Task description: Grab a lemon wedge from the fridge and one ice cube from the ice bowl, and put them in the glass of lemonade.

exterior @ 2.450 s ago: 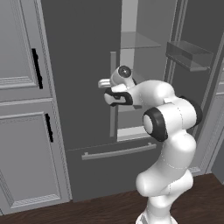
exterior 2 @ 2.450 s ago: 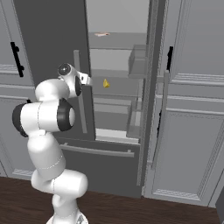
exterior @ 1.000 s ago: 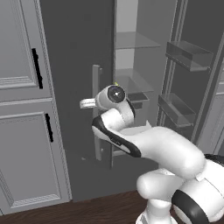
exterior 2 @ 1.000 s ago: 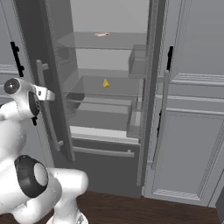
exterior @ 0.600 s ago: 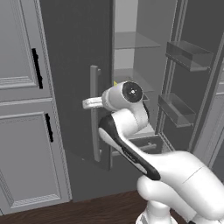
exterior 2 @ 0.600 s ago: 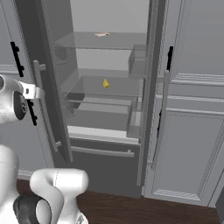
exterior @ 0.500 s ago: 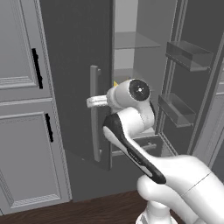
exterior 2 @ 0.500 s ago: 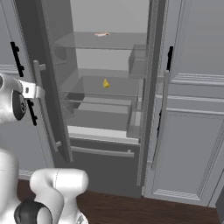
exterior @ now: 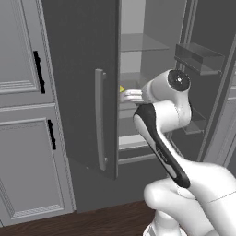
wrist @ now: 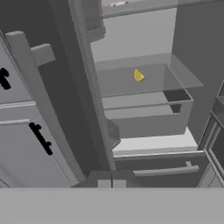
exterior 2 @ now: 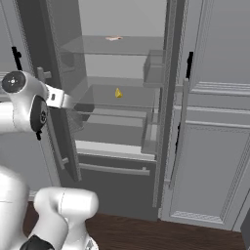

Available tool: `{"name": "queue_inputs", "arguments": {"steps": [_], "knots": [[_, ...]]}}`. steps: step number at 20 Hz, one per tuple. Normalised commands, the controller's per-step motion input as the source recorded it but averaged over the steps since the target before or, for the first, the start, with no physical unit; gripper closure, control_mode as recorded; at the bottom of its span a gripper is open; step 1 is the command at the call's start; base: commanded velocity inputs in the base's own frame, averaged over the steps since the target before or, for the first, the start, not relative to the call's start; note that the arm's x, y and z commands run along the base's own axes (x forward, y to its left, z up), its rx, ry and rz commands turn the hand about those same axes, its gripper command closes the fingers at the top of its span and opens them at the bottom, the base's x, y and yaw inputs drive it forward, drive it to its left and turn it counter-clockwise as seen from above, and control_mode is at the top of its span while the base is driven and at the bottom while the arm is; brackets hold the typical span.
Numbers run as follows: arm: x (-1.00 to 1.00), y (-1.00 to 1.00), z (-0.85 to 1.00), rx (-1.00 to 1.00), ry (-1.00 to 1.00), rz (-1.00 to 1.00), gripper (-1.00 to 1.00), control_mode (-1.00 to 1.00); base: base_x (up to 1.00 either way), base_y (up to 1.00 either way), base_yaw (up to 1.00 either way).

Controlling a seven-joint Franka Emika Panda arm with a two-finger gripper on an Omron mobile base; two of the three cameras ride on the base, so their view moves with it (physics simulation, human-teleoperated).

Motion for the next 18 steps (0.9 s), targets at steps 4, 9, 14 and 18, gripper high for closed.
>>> {"name": "queue_inputs", "arguments": {"steps": [4,9,14,18], "knots": [[0.48,-0.09,-0.27,0.12,0.05,0.00,1.00,-1.00,0.00,0.00,0.00],[0.78,0.03,-0.27,0.15,0.06,0.07,1.00,-1.00,0.00,0.00,0.00],[0.40,0.00,-0.11,0.17,-0.04,0.00,-1.00,-1.00,0.00,0.00,0.00],[0.66,-0.04,-0.09,0.20,0.00,0.01,-1.00,-1.00,0.00,0.00,0.00]]}}
